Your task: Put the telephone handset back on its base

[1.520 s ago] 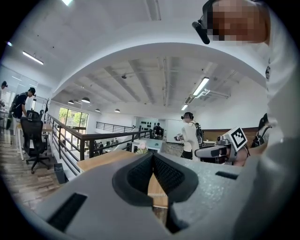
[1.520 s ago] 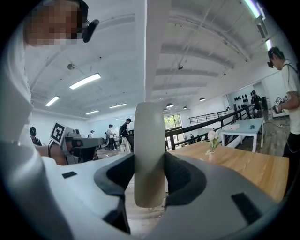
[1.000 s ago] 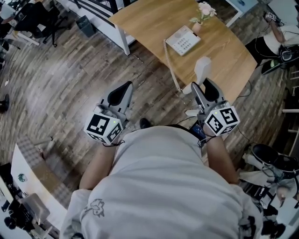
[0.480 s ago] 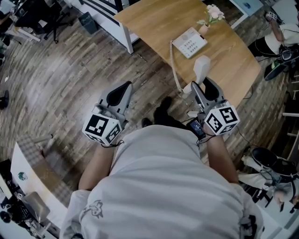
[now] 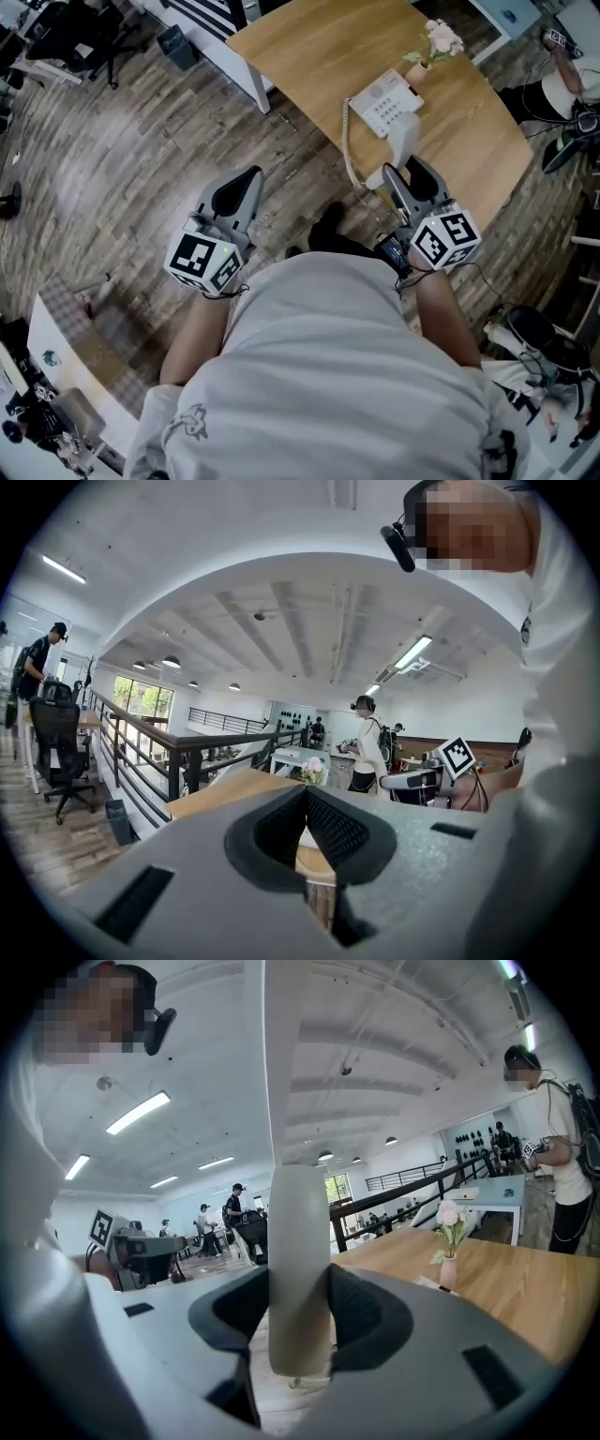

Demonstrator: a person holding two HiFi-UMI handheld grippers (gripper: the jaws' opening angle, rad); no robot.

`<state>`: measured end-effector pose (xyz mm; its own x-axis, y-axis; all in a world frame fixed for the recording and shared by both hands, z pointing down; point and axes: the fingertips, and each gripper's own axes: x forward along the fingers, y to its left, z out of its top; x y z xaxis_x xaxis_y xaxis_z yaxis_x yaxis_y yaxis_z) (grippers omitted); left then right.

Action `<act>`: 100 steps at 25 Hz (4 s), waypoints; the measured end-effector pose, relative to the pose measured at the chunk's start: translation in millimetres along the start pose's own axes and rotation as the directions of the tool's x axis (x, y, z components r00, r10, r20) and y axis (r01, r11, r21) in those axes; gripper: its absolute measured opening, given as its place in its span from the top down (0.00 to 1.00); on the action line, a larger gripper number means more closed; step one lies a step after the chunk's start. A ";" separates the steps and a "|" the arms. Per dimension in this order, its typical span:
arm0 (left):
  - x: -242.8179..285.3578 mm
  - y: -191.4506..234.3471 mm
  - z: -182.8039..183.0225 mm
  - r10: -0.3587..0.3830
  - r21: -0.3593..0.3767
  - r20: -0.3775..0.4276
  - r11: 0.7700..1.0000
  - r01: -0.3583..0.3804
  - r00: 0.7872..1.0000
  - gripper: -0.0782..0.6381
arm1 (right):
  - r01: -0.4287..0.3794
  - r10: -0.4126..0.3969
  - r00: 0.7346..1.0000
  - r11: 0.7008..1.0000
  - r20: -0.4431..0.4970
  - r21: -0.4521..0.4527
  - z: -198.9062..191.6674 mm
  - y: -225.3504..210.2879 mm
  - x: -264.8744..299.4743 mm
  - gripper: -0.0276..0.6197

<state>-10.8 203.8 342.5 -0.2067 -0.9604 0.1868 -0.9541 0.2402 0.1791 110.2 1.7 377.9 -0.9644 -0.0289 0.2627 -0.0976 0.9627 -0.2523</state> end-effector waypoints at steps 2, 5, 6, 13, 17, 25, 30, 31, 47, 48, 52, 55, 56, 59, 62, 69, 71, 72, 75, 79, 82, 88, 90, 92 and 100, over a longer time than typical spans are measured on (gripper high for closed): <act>20.6 6.3 3.2 -0.002 0.000 -0.003 1.000 0.002 1.000 0.88 | 0.000 0.001 1.000 1.000 -0.007 0.006 4.3 -17.1 11.0 0.64; 52.0 14.1 12.5 -0.004 0.000 -0.006 1.000 0.004 1.000 0.88 | -0.003 0.003 1.000 1.000 -0.017 0.011 11.6 -40.8 24.3 0.64; 62.6 16.2 16.3 -0.005 0.002 -0.009 1.000 0.005 1.000 0.88 | -0.004 0.005 1.000 1.000 -0.020 0.017 13.8 -48.6 28.3 0.64; 145.4 14.0 34.1 -0.047 0.016 -0.027 0.999 0.047 0.999 0.88 | -0.005 0.006 1.000 0.999 -0.024 0.051 25.1 -108.4 44.3 0.64; 189.0 7.8 38.7 -0.097 0.027 -0.042 0.995 0.098 0.994 0.88 | 0.019 -0.018 1.000 0.997 -0.016 0.079 26.0 -139.1 48.4 0.64; 243.2 -1.2 52.9 -0.205 0.052 -0.058 0.977 0.208 0.977 0.88 | 0.092 -0.092 0.996 0.990 -0.002 0.111 27.1 -163.0 37.2 0.64; 289.4 3.3 61.9 -0.309 0.065 -0.079 0.947 0.314 0.948 0.88 | 0.141 -0.144 0.990 0.980 0.009 0.142 29.9 -172.4 45.0 0.64; 297.4 0.8 62.9 -0.336 0.073 -0.085 0.937 0.343 0.938 0.88 | 0.151 -0.154 0.988 0.977 0.012 0.148 30.2 -173.6 46.1 0.64; 388.2 82.6 70.9 -0.665 0.051 -0.225 0.722 0.690 0.712 0.88 | 0.480 -0.494 0.869 0.823 -0.034 0.305 16.8 -166.9 131.4 0.64; 390.8 86.2 70.8 -0.681 0.048 -0.233 0.705 0.707 0.694 0.88 | 0.498 -0.513 0.857 0.808 -0.040 0.316 14.1 -164.8 136.1 0.64; 399.7 96.4 70.2 -0.735 0.036 -0.254 0.643 0.765 0.629 0.88 | 0.563 -0.580 0.812 0.750 -0.064 0.347 5.0 -159.4 149.8 0.64; 404.4 101.5 65.4 -0.774 0.020 -0.273 0.589 0.808 0.572 0.88 | 0.614 -0.633 0.770 0.698 -0.083 0.368 -1.9 -156.6 156.5 0.64; 405.3 103.0 63.9 -0.785 0.013 -0.279 0.572 0.820 0.553 0.88 | 0.630 -0.649 0.755 0.680 -0.090 0.374 -4.3 -155.9 158.7 0.64; 405.5 108.3 61.2 -0.813 -0.006 -0.290 0.529 0.849 0.505 0.88 | 0.666 -0.684 0.720 0.634 -0.117 0.393 -12.6 -155.8 166.9 0.64; 407.9 113.3 58.6 -0.827 -0.013 -0.305 0.500 0.866 0.473 0.88 | 0.686 -0.701 0.698 0.598 -0.146 0.414 -21.4 -160.5 175.7 0.64; 428.7 115.8 26.3 -0.818 -0.039 -0.370 0.488 0.872 0.441 0.88 | 0.719 -0.712 0.670 0.551 -0.210 0.423 -50.7 -191.7 192.8 0.64; 433.9 115.8 15.2 -0.812 -0.043 -0.387 0.490 0.871 0.437 0.88 | 0.722 -0.709 0.667 0.539 -0.229 0.433 -61.2 -201.1 197.6 0.64; 436.4 115.4 10.1 -0.809 -0.047 -0.395 0.490 0.870 0.434 0.88 | 0.724 -0.707 0.666 0.533 -0.240 0.439 -67.3 -205.6 199.9 0.64; 444.8 112.0 -4.8 -0.804 -0.065 -0.416 0.492 0.868 0.424 0.88 | 0.729 -0.697 0.661 0.512 -0.276 0.454 -86.2 -219.5 204.7 0.64; 457.3 108.2 -22.0 -0.797 -0.078 -0.438 0.495 0.865 0.416 0.88 | 0.734 -0.688 0.656 0.486 -0.311 0.474 -103.9 -238.9 211.8 0.64; 464.3 107.7 -32.3 -0.790 -0.085 -0.453 0.500 0.862 0.413 0.88 | 0.736 -0.678 0.655 0.472 -0.334 0.485 -113.7 -249.7 218.4 0.64; 476.5 111.3 -48.2 -0.775 -0.098 -0.479 0.514 0.852 0.412 0.88 | 0.755 -0.668 0.636 0.435 -0.387 0.491 -130.7 -269.1 227.3 0.64; 480.1 113.5 -53.0 -0.770 -0.103 -0.485 0.521 0.847 0.415 0.88 | 0.760 -0.665 0.629 0.418 -0.403 0.497 -138.2 -274.2 231.0 0.64; 481.6 115.1 -56.6 -0.768 -0.111 -0.489 0.526 0.843 0.414 0.88 | 0.765 -0.665 0.621 0.397 -0.416 0.507 -143.7 -278.4 233.6 0.64; 481.7 118.4 -70.2 -0.763 -0.138 -0.503 0.534 0.834 0.405 0.88 | 0.784 -0.678 0.584 0.328 -0.447 0.527 -157.7 -290.3 239.4 0.65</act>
<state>-208.2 -220.4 521.4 0.7536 -0.5014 0.4251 -0.6519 -0.6533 0.3850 -53.6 -242.2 660.9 -0.3868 -0.5492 0.7408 -0.9178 0.1513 -0.3671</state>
